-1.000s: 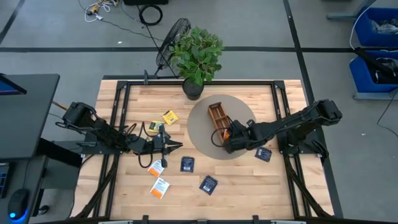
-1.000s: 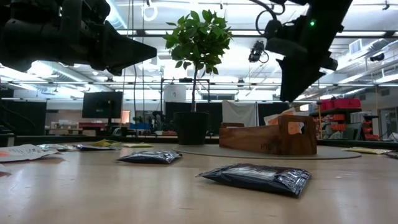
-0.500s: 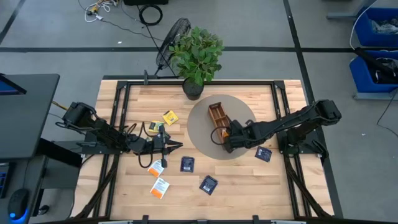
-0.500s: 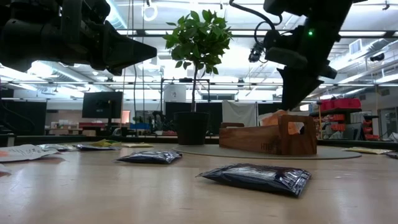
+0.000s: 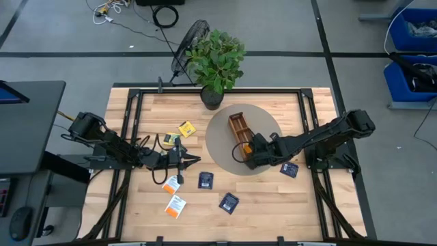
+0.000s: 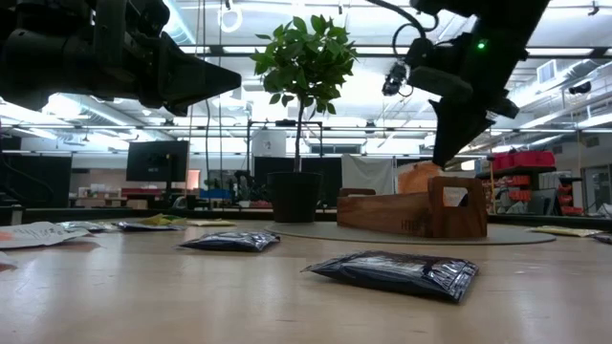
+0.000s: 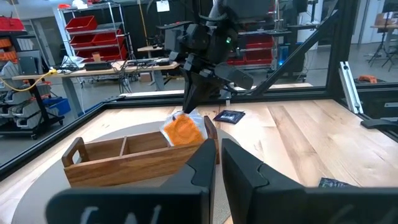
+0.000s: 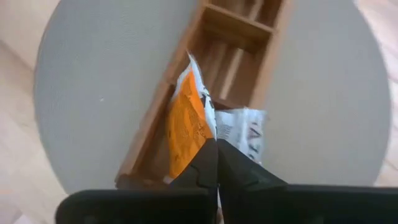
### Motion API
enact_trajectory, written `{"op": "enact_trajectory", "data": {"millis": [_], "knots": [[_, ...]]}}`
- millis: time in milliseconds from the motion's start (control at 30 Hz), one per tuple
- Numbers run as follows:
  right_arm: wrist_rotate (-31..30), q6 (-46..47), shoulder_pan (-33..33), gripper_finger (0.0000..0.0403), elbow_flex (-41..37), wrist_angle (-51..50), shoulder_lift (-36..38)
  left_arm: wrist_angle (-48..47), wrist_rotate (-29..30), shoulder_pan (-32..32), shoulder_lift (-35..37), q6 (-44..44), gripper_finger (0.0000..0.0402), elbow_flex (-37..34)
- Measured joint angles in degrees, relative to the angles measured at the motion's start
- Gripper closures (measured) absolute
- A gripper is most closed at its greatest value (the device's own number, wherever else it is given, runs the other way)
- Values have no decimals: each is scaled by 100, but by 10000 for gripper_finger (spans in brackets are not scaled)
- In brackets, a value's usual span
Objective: Pick & Place Tea
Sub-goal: Put the white tea bag into the bottom section of the wooden organizer
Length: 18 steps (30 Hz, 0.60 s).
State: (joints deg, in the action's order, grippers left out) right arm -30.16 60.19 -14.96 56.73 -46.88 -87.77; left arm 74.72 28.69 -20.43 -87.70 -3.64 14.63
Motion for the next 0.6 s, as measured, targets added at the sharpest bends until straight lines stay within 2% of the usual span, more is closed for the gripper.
{"op": "enact_trajectory", "data": {"millis": [200,333,600], "knots": [[-605,1367,-657,401,0,-522,0,0,0,0,0,3,369,0],[-1007,2008,-1059,402,4,-525,-84,2,0,0,0,7,369,0],[-888,2620,-1095,403,4,-679,-633,7,0,-2,0,144,369,0]]}}
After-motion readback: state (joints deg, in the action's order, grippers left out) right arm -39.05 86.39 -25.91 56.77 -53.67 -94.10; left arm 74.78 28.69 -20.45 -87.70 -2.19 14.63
